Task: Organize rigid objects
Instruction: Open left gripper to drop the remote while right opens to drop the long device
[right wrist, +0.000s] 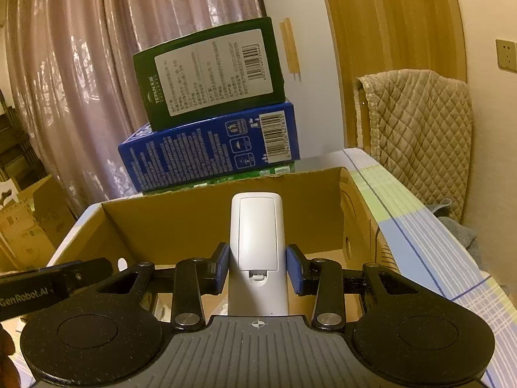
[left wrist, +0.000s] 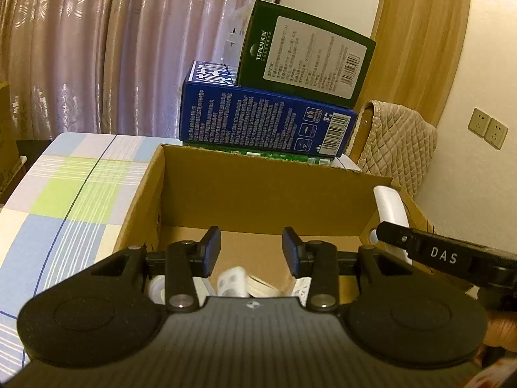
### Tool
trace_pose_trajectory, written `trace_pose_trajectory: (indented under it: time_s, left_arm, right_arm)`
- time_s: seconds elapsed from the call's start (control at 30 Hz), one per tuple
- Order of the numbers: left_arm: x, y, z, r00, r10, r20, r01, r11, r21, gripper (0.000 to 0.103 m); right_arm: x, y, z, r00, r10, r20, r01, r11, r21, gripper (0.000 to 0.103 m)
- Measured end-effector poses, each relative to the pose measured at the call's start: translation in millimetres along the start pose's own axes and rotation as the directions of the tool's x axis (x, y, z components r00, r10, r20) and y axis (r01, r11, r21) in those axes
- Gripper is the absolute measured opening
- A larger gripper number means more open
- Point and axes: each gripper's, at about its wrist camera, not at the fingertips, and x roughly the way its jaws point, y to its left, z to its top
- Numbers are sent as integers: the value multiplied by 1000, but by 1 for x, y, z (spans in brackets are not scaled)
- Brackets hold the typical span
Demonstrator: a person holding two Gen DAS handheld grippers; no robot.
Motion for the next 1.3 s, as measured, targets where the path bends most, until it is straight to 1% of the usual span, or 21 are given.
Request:
trace_pose_trajectory:
  time_s: [0.53, 0.83, 1.13, 1.3]
  left_arm:
    - [-4, 0, 2, 1000, -7, 5, 7, 1000, -3, 36]
    - [-4, 0, 2, 1000, -5, 5, 5, 1000, -8, 36]
    - [-6, -1, 2, 1000, -7, 6, 7, 1000, -5, 36]
    - [-8, -2, 3, 1000, -6, 13, 6, 1000, -3, 36]
  right_arm:
    - [2, 0, -3, 1000, -27, -14, 27, 1000, -9, 35]
    - [-3, 1, -1, 999, -28, 26, 29, 1000, -6, 35]
    - [-7, 1, 1, 999, -26, 42, 26, 1000, -6, 35]
    - [-12, 3, 3, 998, -24, 65, 25, 1000, -8, 35]
